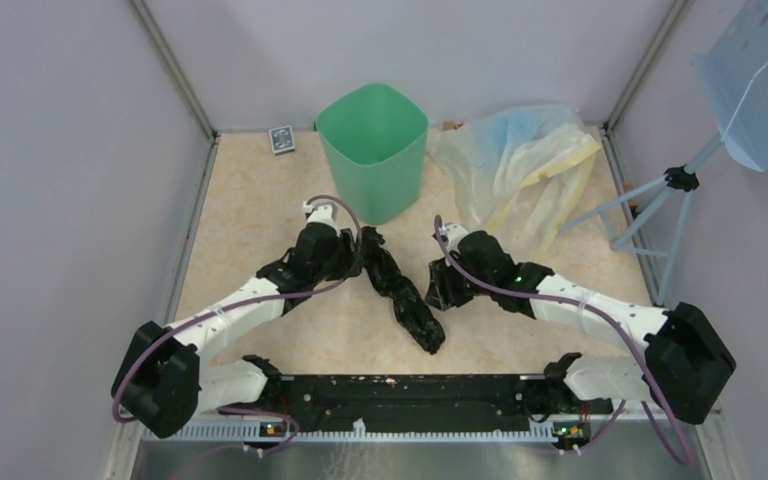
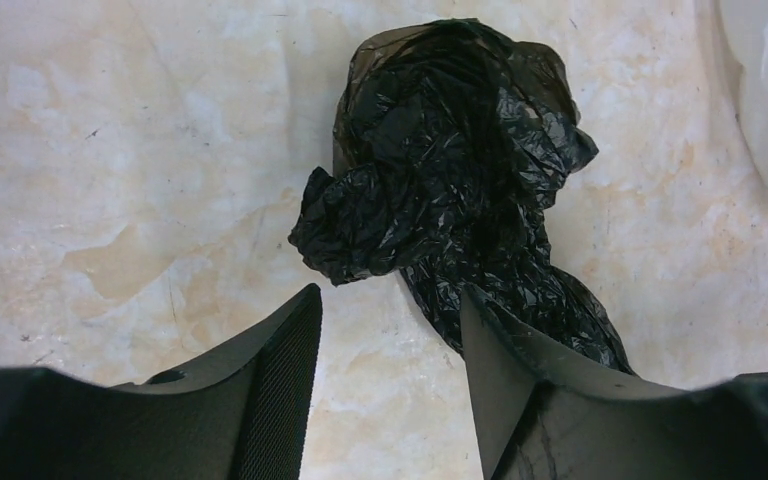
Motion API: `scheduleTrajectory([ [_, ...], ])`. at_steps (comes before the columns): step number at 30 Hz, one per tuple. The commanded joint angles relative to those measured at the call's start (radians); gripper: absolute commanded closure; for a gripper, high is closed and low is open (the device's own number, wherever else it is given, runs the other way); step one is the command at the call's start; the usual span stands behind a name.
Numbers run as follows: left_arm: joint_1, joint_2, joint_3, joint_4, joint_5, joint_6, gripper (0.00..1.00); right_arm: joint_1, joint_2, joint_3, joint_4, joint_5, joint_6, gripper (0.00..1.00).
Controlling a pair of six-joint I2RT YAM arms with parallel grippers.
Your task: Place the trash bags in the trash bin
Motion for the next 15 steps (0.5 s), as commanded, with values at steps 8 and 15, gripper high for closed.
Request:
scheduleTrajectory([
  [8,0.076,-0.138,-0.153,0.173,0.081,-0.235,0.30,0.057,0.131,-0.081,0.225,-0.056,0.019,0.60],
  [15,0.146,-0.218,-0.205,0.164,0.079,-0.501,0.17,0.064,0.170,-0.081,0.232,-0.072,0.000,1.00],
])
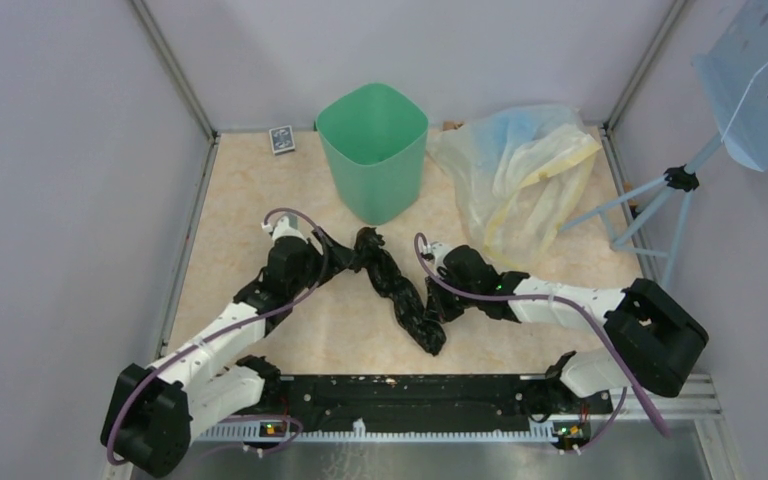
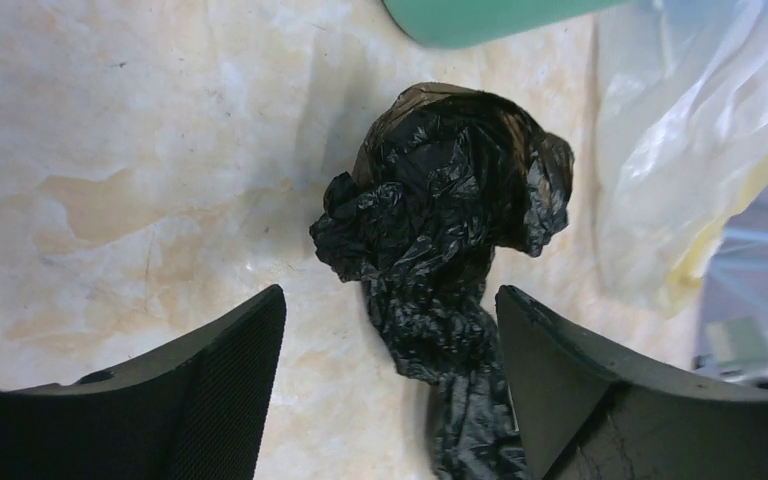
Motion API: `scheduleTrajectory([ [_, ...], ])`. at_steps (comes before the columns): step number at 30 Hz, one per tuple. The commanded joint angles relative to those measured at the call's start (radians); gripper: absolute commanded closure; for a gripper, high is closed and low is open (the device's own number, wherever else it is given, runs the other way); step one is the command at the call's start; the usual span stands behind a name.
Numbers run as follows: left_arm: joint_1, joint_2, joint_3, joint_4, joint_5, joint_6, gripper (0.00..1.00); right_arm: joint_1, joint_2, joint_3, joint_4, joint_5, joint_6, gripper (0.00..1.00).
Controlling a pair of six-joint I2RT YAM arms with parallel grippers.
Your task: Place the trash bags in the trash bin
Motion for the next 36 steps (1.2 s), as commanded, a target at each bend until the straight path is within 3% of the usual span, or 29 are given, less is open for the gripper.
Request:
scheduleTrajectory([
  [1,0.021,-0.053,-0.042,0.046,-0.010,-0.246,0.18,0.014,-0.008,0.004,0.061,-0.024,-0.012,1.00],
  [6,0.023,-0.044,-0.097,0.176,0.031,-0.415,0.18,0.018,-0.015,0.007,0.061,-0.044,-0.016,1.00],
  [10,0.024,0.023,-0.086,0.145,0.030,-0.551,0.26,0.022,-0.030,0.006,0.061,-0.041,-0.014,1.00],
  [13,0.023,0.068,-0.117,0.242,0.034,-0.618,0.27,0.024,-0.036,0.003,0.061,-0.051,-0.014,1.00],
  [15,0.024,0.112,-0.130,0.324,0.043,-0.644,0.25,0.028,-0.036,0.005,0.062,-0.048,-0.013,1.00],
  [21,0.023,0.231,-0.093,0.365,0.032,-0.669,0.24,0.035,-0.044,0.002,0.057,-0.041,-0.011,1.00],
  [24,0.025,0.282,-0.088,0.445,-0.033,-0.654,0.30,0.036,-0.043,0.004,0.055,-0.040,-0.011,1.00],
  [26,0.026,0.317,-0.068,0.455,-0.061,-0.640,0.40,0.037,-0.042,0.008,0.048,-0.033,-0.011,1.00],
  [28,0.031,0.348,-0.058,0.471,-0.075,-0.618,0.58,0.037,-0.047,0.014,0.030,-0.013,-0.011,1.00],
  [31,0.052,0.365,-0.057,0.467,-0.079,-0.580,0.99,0.037,-0.084,0.023,-0.001,0.026,-0.011,1.00],
  [34,0.111,0.339,-0.058,0.429,-0.034,-0.481,1.00,0.036,-0.156,0.034,-0.072,0.151,0.007,1.00],
  [36,0.156,0.300,-0.056,0.364,-0.017,-0.401,1.00,0.033,-0.213,0.044,-0.138,0.318,0.025,1.00],
])
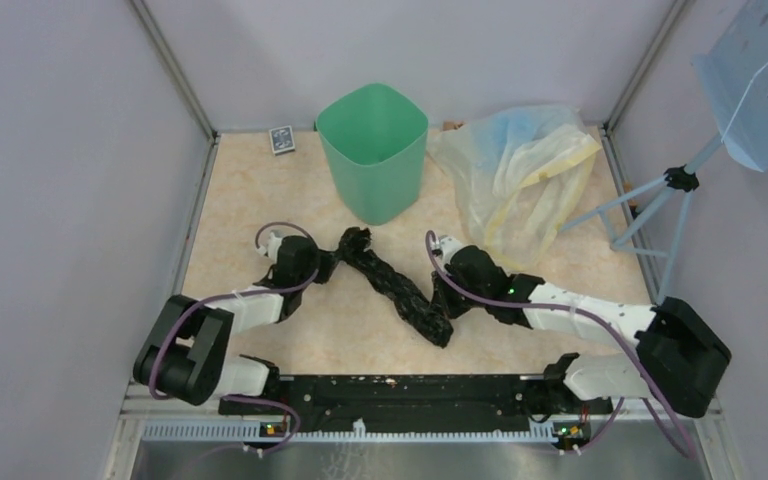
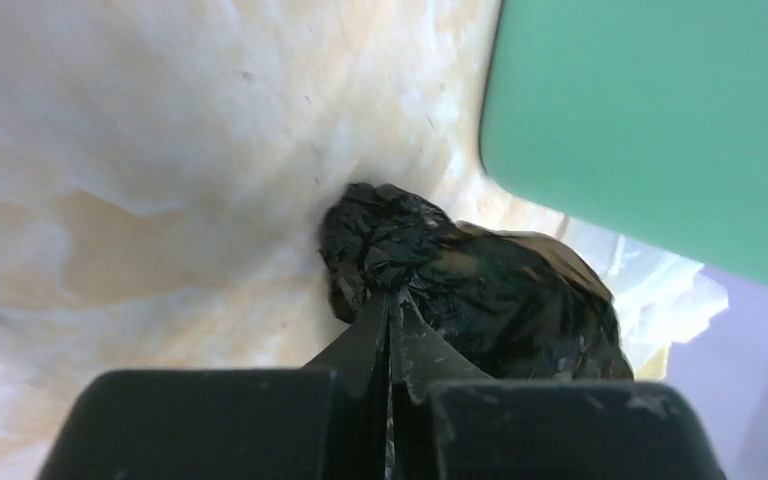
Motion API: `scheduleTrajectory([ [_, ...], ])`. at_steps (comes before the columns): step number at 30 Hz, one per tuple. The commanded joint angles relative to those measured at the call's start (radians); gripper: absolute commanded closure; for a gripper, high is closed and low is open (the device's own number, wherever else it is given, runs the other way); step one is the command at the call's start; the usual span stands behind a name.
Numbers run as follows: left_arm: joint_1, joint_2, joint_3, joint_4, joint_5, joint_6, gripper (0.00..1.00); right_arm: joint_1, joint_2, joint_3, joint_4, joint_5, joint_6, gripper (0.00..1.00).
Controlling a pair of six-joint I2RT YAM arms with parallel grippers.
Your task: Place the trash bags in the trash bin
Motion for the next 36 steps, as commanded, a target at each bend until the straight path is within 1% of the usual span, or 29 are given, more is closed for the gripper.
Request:
scheduleTrajectory([
  [1,0.100,-0.074,0.028,-0.075,0.026,0.184,1.00,0.002,-0.145,0.043,-0.123,0.313,0.037,1.00],
  [3,0.146,-0.113,0.024,-0.134,0.052,0.248,1.00,-0.022,-0.200,0.039,-0.185,0.437,0.081,1.00],
  [6,0.191,-0.161,0.003,-0.185,0.074,0.326,1.00,-0.091,-0.269,0.019,-0.241,0.525,0.140,1.00],
  [9,0.205,-0.211,-0.023,-0.212,0.123,0.376,1.00,-0.125,-0.325,-0.004,-0.246,0.533,0.148,1.00],
  [13,0.205,-0.287,-0.024,-0.280,0.163,0.449,1.00,-0.126,-0.358,-0.008,-0.230,0.452,0.094,1.00],
  [17,0.206,-0.376,0.006,-0.405,0.128,0.513,1.00,-0.126,-0.351,0.020,-0.296,0.487,0.097,1.00],
  [19,0.206,-0.414,0.020,-0.462,0.114,0.546,1.00,-0.127,-0.343,0.036,-0.342,0.559,0.138,1.00],
  [21,0.207,-0.436,0.029,-0.507,0.097,0.557,1.00,-0.157,-0.336,0.053,-0.418,0.685,0.263,1.00],
  [22,0.207,-0.444,0.030,-0.522,0.090,0.555,1.00,-0.185,-0.335,0.059,-0.443,0.690,0.317,1.00],
  [25,0.212,-0.451,0.017,-0.534,0.089,0.545,1.00,-0.220,-0.345,0.051,-0.401,0.630,0.328,1.00],
  [29,0.214,-0.439,0.013,-0.535,0.100,0.545,1.00,-0.219,-0.327,0.066,-0.371,0.573,0.283,1.00],
  [31,0.214,-0.444,0.019,-0.548,0.097,0.559,1.00,-0.220,-0.319,0.079,-0.368,0.547,0.222,1.00],
  [32,0.214,-0.451,0.020,-0.556,0.095,0.567,1.00,-0.218,-0.317,0.088,-0.377,0.549,0.207,0.98],
  [33,0.214,-0.459,0.021,-0.559,0.099,0.579,1.00,-0.219,-0.318,0.095,-0.375,0.521,0.176,0.91],
  [34,0.214,-0.467,0.023,-0.558,0.116,0.594,1.00,-0.219,-0.322,0.102,-0.370,0.481,0.135,0.72],
  [35,0.214,-0.475,0.024,-0.556,0.138,0.608,1.00,-0.218,-0.332,0.106,-0.358,0.433,0.105,0.61],
  [36,0.214,-0.480,0.022,-0.549,0.163,0.621,1.00,-0.219,-0.348,0.105,-0.327,0.370,0.064,0.57],
])
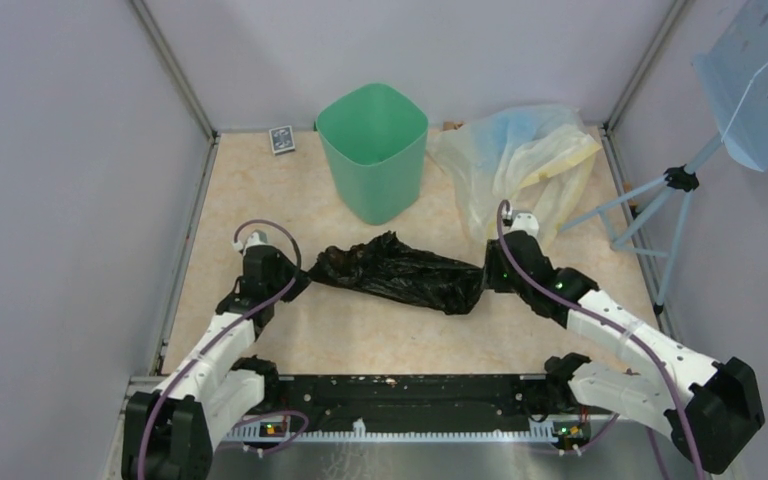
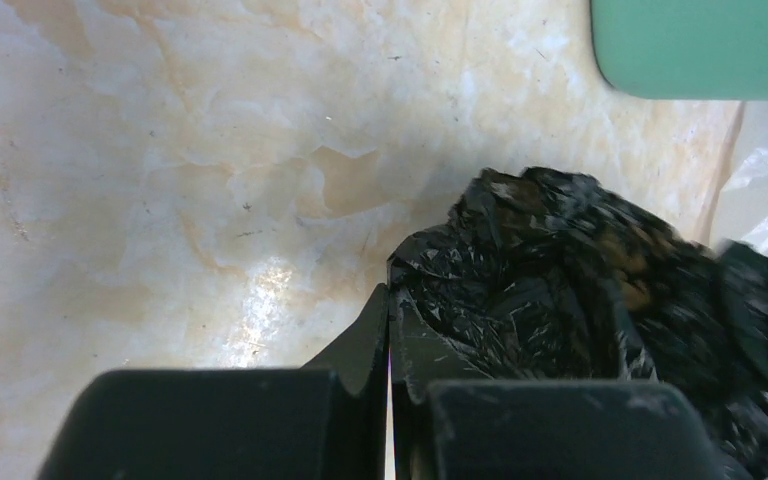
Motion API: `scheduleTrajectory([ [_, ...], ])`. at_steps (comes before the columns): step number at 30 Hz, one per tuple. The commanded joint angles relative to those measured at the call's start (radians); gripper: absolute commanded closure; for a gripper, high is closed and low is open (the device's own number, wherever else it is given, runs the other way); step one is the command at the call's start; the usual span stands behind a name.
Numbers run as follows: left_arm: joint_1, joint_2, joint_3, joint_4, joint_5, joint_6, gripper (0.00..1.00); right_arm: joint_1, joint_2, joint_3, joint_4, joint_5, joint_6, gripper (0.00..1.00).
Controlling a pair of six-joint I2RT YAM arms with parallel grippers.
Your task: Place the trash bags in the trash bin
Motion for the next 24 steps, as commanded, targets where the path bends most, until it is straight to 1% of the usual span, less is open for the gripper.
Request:
scheduleTrajectory([
  [1,0.007,-0.040,0.025,0.013,0.067,0.074,1.00,-0.006,-0.043,0.061,0.084,-0.207,-0.179,0.53],
  [3,0.007,-0.041,0.021,0.027,0.106,0.083,1.00,-0.004,-0.059,0.076,0.119,-0.276,-0.203,0.50],
  [6,0.007,-0.035,0.020,0.020,0.121,0.090,1.00,0.006,-0.014,0.127,0.146,-0.354,-0.235,0.49],
  [9,0.006,-0.036,0.021,-0.002,0.105,0.093,1.00,0.044,0.052,0.162,0.135,-0.351,-0.248,0.46],
  [10,0.007,-0.041,0.024,-0.015,0.099,0.094,0.99,0.057,0.070,0.165,0.130,-0.350,-0.246,0.44],
  [11,0.007,-0.044,0.029,-0.031,0.090,0.094,0.95,0.070,0.082,0.165,0.132,-0.348,-0.242,0.44],
  [13,0.006,-0.062,0.044,-0.073,0.059,0.093,0.77,0.098,0.109,0.164,0.144,-0.340,-0.239,0.43],
  [15,0.007,-0.092,0.066,-0.144,-0.011,0.081,0.56,0.120,0.138,0.176,0.139,-0.319,-0.234,0.43],
  [16,0.007,-0.112,0.082,-0.165,-0.026,0.081,0.49,0.126,0.151,0.184,0.127,-0.304,-0.228,0.43],
  [18,0.007,-0.154,0.131,-0.213,-0.071,0.104,0.40,0.129,0.162,0.189,0.095,-0.261,-0.199,0.43],
  [20,0.007,-0.187,0.178,-0.230,-0.067,0.143,0.29,0.129,0.149,0.178,0.061,-0.213,-0.153,0.39],
  [21,0.006,-0.195,0.202,-0.228,-0.048,0.171,0.24,0.129,0.126,0.163,0.050,-0.198,-0.140,0.37],
  [22,0.005,-0.198,0.227,-0.220,0.009,0.203,0.20,0.129,0.106,0.147,0.040,-0.180,-0.125,0.35],
  [24,-0.003,-0.181,0.277,-0.199,0.083,0.249,0.14,0.129,0.058,0.118,0.014,-0.148,-0.091,0.34],
])
